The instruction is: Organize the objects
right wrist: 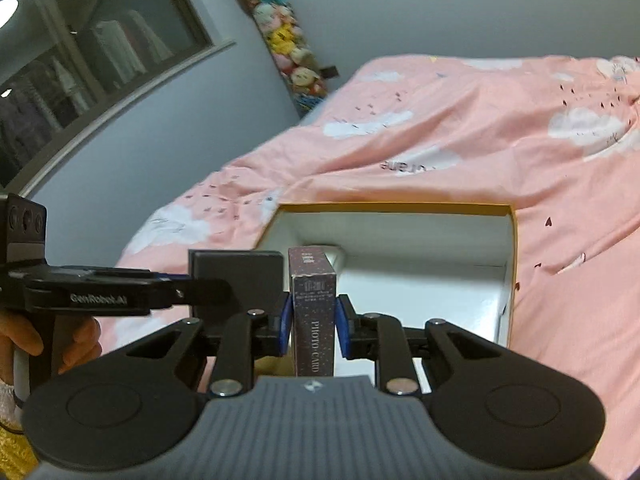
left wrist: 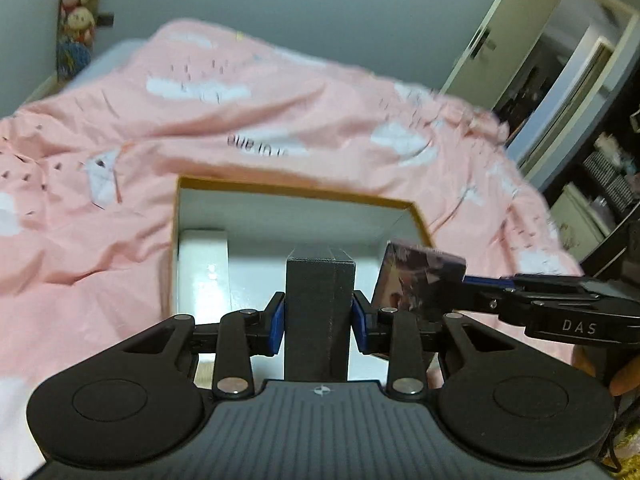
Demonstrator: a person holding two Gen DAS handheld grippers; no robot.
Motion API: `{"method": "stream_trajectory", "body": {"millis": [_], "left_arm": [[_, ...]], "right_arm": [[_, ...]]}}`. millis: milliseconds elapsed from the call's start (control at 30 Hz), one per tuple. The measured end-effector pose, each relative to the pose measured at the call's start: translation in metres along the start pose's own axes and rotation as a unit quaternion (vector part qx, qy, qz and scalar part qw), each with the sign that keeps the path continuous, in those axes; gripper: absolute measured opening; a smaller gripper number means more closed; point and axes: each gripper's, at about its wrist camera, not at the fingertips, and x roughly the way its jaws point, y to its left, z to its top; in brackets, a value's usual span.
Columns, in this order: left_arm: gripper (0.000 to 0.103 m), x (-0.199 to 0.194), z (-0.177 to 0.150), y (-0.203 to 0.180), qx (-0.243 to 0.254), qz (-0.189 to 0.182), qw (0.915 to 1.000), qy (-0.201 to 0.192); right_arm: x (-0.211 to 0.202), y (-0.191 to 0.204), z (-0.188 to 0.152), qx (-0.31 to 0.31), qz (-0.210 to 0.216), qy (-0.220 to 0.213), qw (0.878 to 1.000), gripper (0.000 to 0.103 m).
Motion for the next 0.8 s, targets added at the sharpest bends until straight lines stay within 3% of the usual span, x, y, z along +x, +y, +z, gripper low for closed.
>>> {"method": "stream_trajectory", "body": {"millis": [333,633,800], "left_arm": [[0.038,0.119,0.029,0.024,-0.005,0.035,0.9942,0.102],[0.037,0.147,0.041,0.044,-0.024,0.012,0.9926,0.119],[0.04,0.151,0.042,0.04,0.002,0.033,0.9919,0.123]], "right_arm": [[0.104,-0.059,0.023,0.028,-0.043,0.094,0.994,0.024],[0.147,-0.084,0.034,0.064,-0.029,0.127,0.989,0.024],[0.156,-0.095,0.039,0.094,-0.022,0.129,0.987,0.024]]}}
